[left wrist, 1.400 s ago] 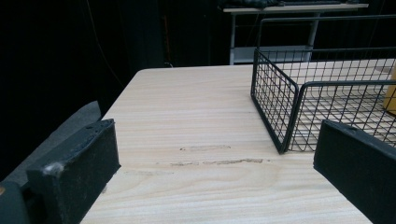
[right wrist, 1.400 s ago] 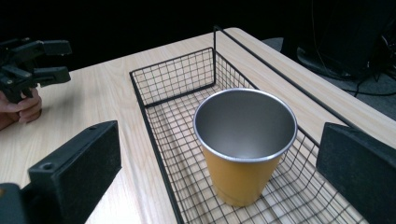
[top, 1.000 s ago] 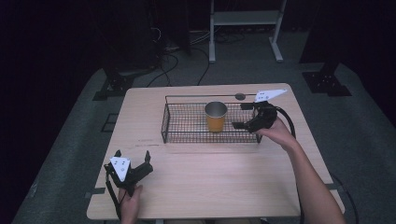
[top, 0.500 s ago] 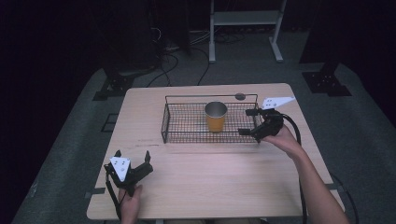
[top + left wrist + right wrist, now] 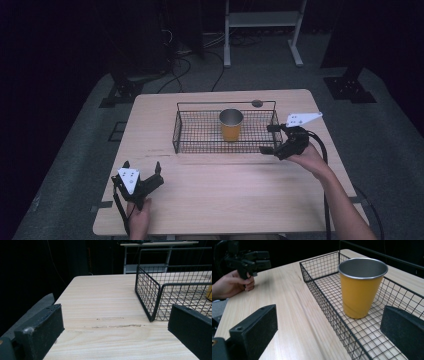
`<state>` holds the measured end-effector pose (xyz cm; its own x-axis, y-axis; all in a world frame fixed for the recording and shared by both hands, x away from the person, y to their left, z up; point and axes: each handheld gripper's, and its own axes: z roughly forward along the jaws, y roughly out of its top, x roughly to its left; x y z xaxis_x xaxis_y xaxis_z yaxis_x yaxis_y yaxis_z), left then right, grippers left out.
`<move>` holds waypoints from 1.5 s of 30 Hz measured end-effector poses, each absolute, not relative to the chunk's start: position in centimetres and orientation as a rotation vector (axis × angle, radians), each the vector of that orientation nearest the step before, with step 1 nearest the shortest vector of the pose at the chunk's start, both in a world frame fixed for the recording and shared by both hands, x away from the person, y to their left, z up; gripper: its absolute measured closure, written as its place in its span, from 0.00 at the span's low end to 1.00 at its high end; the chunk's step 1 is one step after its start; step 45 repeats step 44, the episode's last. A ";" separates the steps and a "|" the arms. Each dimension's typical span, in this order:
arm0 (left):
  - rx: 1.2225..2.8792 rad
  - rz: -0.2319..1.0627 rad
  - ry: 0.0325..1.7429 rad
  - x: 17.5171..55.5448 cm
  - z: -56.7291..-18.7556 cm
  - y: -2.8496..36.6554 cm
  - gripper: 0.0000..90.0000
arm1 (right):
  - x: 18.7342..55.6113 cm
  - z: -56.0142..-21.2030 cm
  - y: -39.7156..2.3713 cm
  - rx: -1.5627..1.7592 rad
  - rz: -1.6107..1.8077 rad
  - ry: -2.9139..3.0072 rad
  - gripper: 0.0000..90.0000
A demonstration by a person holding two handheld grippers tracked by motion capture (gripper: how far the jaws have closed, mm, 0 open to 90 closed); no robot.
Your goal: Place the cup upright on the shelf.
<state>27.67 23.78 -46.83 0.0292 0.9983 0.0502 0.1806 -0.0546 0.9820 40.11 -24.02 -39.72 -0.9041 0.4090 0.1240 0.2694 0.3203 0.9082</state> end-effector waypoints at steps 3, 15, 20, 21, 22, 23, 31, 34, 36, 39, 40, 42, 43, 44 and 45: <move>1.395 1.137 1.297 27.7 -46.8 23.8 0.00 | 39.7 -40.0 -24.3 0.636 1.637 2.450 0.00; 1.397 1.142 1.298 27.7 -46.8 23.8 0.00 | 37.7 -41.3 -25.4 0.653 1.654 2.437 0.01; 1.397 1.141 1.297 27.7 -46.8 23.8 0.00 | 36.9 -41.6 -25.8 0.659 1.658 2.422 0.01; 1.398 1.141 1.298 27.7 -46.8 23.8 0.00 | 36.7 -41.7 -25.9 0.661 1.662 2.422 0.00; 1.398 1.142 1.299 27.7 -46.8 23.8 0.00 | 36.6 -41.9 -26.0 0.665 1.662 2.427 0.00; 1.399 1.143 1.299 27.7 -46.8 23.8 0.00 | 36.4 -42.0 -26.0 0.670 1.667 2.426 0.00; 1.401 1.148 1.300 27.7 -46.8 23.7 0.00 | 34.4 -43.5 -26.3 0.688 1.664 2.411 0.00; 1.407 1.159 1.295 27.8 -46.9 23.5 0.00 | 33.2 -44.2 -26.4 0.693 1.656 2.400 0.00; 1.411 1.163 1.289 27.7 -46.9 23.5 0.00 | 32.3 -44.7 -26.5 0.696 1.642 2.391 0.01; 1.410 1.163 1.292 27.8 -46.9 23.5 0.00 | 31.1 -45.4 -26.7 0.736 1.673 2.358 0.00; 1.409 1.162 1.293 27.8 -46.9 23.5 0.00 | 30.7 -45.6 -26.7 0.748 1.720 2.326 0.00; 1.408 1.162 1.294 27.8 -46.9 23.5 0.00 | 29.7 -46.0 -26.9 0.761 1.797 2.267 0.00; 1.409 1.162 1.293 27.8 -46.9 23.5 0.00 | 29.1 -46.2 -26.9 0.763 1.825 2.239 0.00; 1.411 1.164 1.291 27.8 -46.9 23.5 0.00 | 28.7 -46.5 -26.9 0.761 1.848 2.220 0.00; 1.411 1.164 1.291 27.8 -46.9 23.5 0.00 | 28.7 -46.5 -26.9 0.761 1.848 2.220 0.00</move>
